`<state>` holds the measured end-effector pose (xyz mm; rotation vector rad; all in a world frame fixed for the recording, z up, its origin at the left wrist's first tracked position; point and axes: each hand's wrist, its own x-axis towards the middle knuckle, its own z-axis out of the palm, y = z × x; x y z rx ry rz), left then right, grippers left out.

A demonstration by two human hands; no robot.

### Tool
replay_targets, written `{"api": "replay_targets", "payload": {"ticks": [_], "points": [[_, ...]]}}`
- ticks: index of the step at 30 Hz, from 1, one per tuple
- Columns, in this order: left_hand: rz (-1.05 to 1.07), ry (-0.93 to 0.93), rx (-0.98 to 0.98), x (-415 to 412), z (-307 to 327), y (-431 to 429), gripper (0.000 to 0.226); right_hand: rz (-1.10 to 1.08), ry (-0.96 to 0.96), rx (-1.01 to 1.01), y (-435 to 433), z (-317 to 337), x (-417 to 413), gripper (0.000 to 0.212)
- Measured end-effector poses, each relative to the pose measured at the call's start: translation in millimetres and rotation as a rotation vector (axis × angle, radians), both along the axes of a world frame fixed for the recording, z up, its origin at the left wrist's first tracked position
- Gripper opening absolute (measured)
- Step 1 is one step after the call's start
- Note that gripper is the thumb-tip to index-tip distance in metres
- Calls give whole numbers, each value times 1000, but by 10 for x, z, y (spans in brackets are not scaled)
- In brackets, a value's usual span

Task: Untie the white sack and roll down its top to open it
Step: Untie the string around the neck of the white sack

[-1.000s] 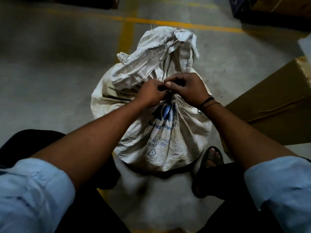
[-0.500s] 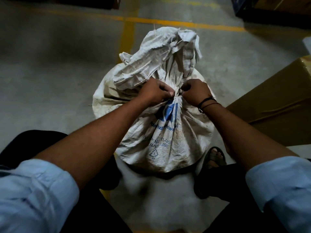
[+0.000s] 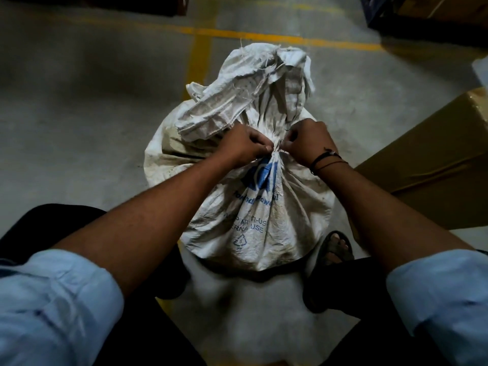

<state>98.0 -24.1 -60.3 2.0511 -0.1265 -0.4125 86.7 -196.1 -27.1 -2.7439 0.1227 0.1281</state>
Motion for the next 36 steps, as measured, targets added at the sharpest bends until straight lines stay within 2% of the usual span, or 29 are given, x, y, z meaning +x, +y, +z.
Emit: {"api": "replay_targets", "payload": {"ticks": [3, 6, 8, 10, 13, 16, 18, 20, 22, 25, 28, 30, 32, 36], "points": [[-40, -7, -23, -25, 7, 3, 20, -16, 63, 61, 62, 104, 6, 22], [-100, -95, -38, -107, -2, -32, 42, -118, 97, 268, 72, 257, 21, 29], [-89, -195, -54, -142, -15, -68, 34, -122, 111, 365, 63, 370, 17, 26], [-40, -271, -58, -140, -16, -100, 28, -57, 122, 422, 64, 481, -14, 14], [37, -233, -50, -86, 11, -168, 27, -13, -63, 445, 86, 563, -60, 14], [91, -124, -207, -40, 51, -254, 22, -170, -281, 397, 30, 526, -22, 34], [141, -113, -256, -42, 72, -290, 20, -221, -202, 524, -19, 469, -3, 40], [197, -95, -319, -67, 105, -327, 19, -255, -6, 764, -37, 457, -48, 39], [241, -87, -406, -96, 159, -380, 19, -214, 44, 871, -36, 468, -117, 36], [287, -106, -435, -112, 232, -467, 21, -109, -9, 718, -117, 474, -203, 30], [273, -118, -445, -110, 273, -553, 17, -68, -21, 508, -268, 468, -262, 11], [260, -139, -414, -113, 300, -617, 17, -80, -36, 483, -339, 513, -306, 12], [256, -180, -361, -109, 347, -698, 27, -73, -66, 466, -413, 582, -338, 15], [256, -218, -366, -136, 545, -847, 34, -35, -135, 377, -623, 743, -401, 15]]}}
